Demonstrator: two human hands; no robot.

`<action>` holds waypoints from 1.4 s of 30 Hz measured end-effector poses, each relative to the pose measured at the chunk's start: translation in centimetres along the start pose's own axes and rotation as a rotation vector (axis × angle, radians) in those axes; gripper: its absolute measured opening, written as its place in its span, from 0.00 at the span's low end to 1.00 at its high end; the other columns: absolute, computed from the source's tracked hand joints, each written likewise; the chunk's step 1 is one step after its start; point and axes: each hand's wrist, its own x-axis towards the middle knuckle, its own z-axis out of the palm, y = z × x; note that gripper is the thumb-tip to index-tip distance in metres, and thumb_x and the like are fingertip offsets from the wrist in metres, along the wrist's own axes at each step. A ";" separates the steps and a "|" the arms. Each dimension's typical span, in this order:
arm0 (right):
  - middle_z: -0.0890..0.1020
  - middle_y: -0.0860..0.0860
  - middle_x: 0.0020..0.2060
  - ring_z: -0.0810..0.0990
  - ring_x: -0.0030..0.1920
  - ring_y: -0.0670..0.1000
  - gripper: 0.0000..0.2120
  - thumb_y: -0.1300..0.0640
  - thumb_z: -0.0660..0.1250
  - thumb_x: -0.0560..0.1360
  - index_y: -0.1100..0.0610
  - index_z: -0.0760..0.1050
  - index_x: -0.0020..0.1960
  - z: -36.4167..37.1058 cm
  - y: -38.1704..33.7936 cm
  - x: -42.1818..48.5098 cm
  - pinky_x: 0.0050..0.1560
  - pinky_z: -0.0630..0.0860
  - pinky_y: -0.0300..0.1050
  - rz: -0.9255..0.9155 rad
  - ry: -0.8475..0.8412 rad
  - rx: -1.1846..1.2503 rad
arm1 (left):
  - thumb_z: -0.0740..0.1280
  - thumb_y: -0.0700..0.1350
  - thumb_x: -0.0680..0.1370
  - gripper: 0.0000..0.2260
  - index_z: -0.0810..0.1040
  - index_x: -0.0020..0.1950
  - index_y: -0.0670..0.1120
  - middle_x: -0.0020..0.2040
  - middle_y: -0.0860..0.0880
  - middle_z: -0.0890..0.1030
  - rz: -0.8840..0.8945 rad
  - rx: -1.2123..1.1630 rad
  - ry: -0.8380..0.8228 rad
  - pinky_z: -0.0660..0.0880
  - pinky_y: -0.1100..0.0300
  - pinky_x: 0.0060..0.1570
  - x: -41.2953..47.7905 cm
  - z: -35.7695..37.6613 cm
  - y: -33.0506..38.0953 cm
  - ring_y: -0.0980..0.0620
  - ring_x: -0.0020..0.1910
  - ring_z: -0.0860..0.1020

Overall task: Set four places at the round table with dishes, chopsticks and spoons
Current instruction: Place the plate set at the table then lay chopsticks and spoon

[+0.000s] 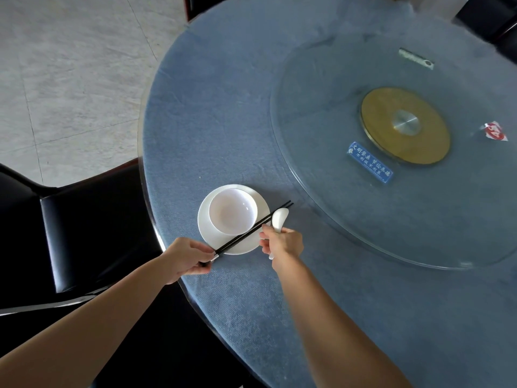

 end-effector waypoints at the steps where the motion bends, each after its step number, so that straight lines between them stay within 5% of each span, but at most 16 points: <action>1: 0.83 0.52 0.29 0.77 0.20 0.45 0.07 0.60 0.75 0.73 0.61 0.80 0.39 -0.2 -0.1 0.0 0.21 0.73 0.36 -0.007 0.002 -0.016 | 0.74 0.32 0.73 0.07 0.82 0.49 0.34 0.53 0.33 0.82 0.003 0.009 0.005 0.84 0.55 0.41 0.0 -0.1 0.0 0.43 0.44 0.84; 9: 0.79 0.50 0.23 0.68 0.18 0.48 0.14 0.57 0.73 0.72 0.59 0.74 0.30 -1.1 -0.8 -0.6 0.20 0.61 0.36 -0.112 0.035 -0.148 | 0.77 0.33 0.69 0.09 0.81 0.47 0.37 0.49 0.37 0.84 0.093 0.186 0.083 0.83 0.50 0.48 -0.7 0.5 0.1 0.43 0.41 0.86; 13: 0.65 0.49 0.20 0.61 0.27 0.53 0.22 0.54 0.70 0.71 0.57 0.62 0.26 -1.6 -1.8 -1.3 0.27 0.59 0.43 -0.349 0.072 -0.433 | 0.78 0.46 0.70 0.12 0.81 0.48 0.41 0.48 0.41 0.85 0.088 0.383 0.100 0.83 0.50 0.49 -1.9 0.3 1.1 0.43 0.47 0.85; 16: 0.64 0.48 0.19 0.62 0.25 0.50 0.25 0.48 0.67 0.75 0.55 0.60 0.26 -1.5 -3.0 -2.3 0.28 0.62 0.45 -0.477 -0.015 -0.540 | 0.73 0.56 0.74 0.20 0.78 0.52 0.40 0.48 0.44 0.83 0.178 0.597 0.302 0.81 0.49 0.47 -2.3 0.1 2.9 0.44 0.46 0.82; 19: 0.70 0.48 0.24 0.70 0.30 0.53 0.24 0.45 0.57 0.81 0.55 0.66 0.29 -0.4 -4.0 -3.4 0.33 0.64 0.48 -0.491 -0.160 -0.645 | 0.70 0.56 0.76 0.19 0.76 0.59 0.45 0.54 0.47 0.82 0.303 0.496 0.456 0.77 0.55 0.41 -2.2 0.7 4.5 0.47 0.47 0.82; 21: 0.73 0.50 0.28 0.72 0.37 0.58 0.22 0.50 0.54 0.83 0.58 0.70 0.33 0.3 -4.4 -3.8 0.36 0.63 0.47 -0.499 -0.242 -0.714 | 0.70 0.53 0.76 0.16 0.75 0.58 0.46 0.52 0.46 0.83 0.330 0.367 0.441 0.80 0.57 0.40 -1.8 1.4 5.3 0.50 0.39 0.85; 24: 0.67 0.49 0.27 0.66 0.32 0.55 0.19 0.57 0.57 0.81 0.56 0.62 0.31 1.0 -4.3 -3.8 0.33 0.59 0.48 -0.514 -0.275 -0.818 | 0.70 0.48 0.76 0.11 0.77 0.57 0.47 0.52 0.44 0.84 0.317 0.272 0.437 0.80 0.60 0.32 -0.9 2.2 6.1 0.53 0.31 0.84; 26: 0.67 0.51 0.26 0.65 0.30 0.54 0.18 0.58 0.61 0.79 0.56 0.63 0.31 1.3 -4.1 -3.6 0.29 0.61 0.45 -0.493 -0.278 -0.792 | 0.69 0.45 0.76 0.08 0.78 0.54 0.47 0.51 0.44 0.84 0.300 0.227 0.449 0.81 0.61 0.31 -0.3 2.3 6.3 0.52 0.29 0.84; 30: 0.80 0.55 0.32 0.76 0.32 0.55 0.11 0.56 0.68 0.77 0.60 0.78 0.37 2.3 -4.0 -3.0 0.40 0.76 0.48 -0.330 -0.282 -0.612 | 0.70 0.41 0.75 0.05 0.79 0.51 0.47 0.47 0.43 0.85 0.289 0.195 0.438 0.84 0.54 0.37 0.3 2.4 6.3 0.49 0.30 0.85; 38: 0.80 0.53 0.26 0.75 0.25 0.50 0.10 0.60 0.71 0.75 0.60 0.75 0.37 3.2 -3.7 -1.8 0.25 0.71 0.40 -0.136 -0.250 -0.410 | 0.68 0.41 0.76 0.05 0.78 0.50 0.48 0.46 0.45 0.85 0.289 0.214 0.433 0.80 0.62 0.28 0.3 2.3 6.4 0.52 0.26 0.83; 42: 0.80 0.52 0.24 0.74 0.19 0.46 0.10 0.58 0.73 0.74 0.60 0.75 0.38 2.8 -3.6 -2.0 0.20 0.68 0.36 -0.137 -0.237 -0.446 | 0.67 0.39 0.74 0.06 0.77 0.49 0.47 0.42 0.46 0.84 0.283 0.221 0.433 0.83 0.57 0.33 0.0 2.1 6.2 0.51 0.26 0.84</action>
